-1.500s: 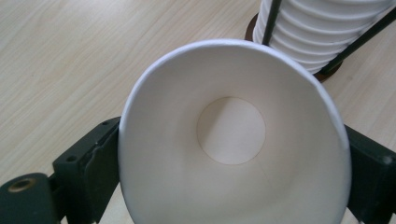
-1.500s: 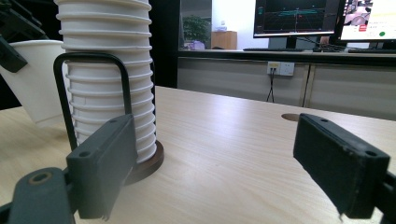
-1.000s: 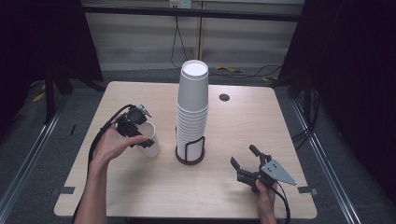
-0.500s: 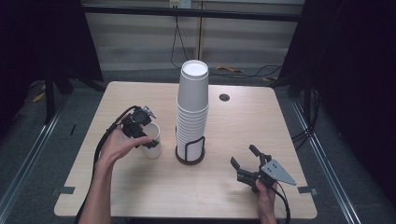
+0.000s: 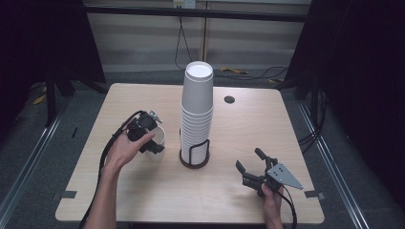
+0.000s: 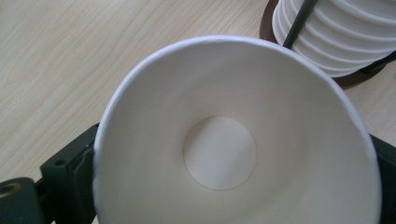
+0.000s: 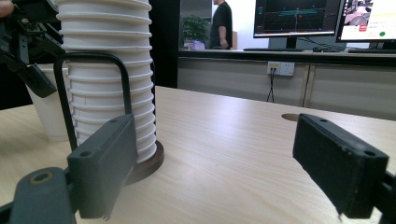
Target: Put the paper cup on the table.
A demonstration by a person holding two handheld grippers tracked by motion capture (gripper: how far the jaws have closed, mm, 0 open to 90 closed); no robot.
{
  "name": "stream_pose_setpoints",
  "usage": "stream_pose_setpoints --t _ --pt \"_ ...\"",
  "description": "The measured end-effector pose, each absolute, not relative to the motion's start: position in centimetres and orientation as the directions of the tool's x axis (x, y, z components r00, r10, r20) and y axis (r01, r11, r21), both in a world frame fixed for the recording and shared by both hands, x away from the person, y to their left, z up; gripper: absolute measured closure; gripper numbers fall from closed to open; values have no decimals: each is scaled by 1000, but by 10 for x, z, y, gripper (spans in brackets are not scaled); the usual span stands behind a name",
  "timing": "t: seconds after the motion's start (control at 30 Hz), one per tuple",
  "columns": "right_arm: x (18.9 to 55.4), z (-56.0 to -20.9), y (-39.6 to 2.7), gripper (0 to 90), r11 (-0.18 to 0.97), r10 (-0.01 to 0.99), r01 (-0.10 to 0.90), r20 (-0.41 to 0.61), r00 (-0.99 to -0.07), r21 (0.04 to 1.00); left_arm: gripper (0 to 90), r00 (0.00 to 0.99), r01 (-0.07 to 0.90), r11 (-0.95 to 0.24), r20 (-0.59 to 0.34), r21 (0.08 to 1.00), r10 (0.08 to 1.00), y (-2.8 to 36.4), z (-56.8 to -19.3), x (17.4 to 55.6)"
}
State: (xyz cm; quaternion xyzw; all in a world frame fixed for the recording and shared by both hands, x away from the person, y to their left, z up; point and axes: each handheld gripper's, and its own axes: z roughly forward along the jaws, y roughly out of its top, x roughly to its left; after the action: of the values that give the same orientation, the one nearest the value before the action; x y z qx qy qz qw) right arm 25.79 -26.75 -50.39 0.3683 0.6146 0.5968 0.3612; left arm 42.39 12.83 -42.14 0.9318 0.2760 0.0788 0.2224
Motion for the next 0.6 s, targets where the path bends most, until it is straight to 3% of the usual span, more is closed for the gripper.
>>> stream_pose_setpoints --t 0.6 --pt "258 -504 -268 140 16 882 23 -3 -470 1000 55 822 445 -705 60 552 567 139 -437 416"
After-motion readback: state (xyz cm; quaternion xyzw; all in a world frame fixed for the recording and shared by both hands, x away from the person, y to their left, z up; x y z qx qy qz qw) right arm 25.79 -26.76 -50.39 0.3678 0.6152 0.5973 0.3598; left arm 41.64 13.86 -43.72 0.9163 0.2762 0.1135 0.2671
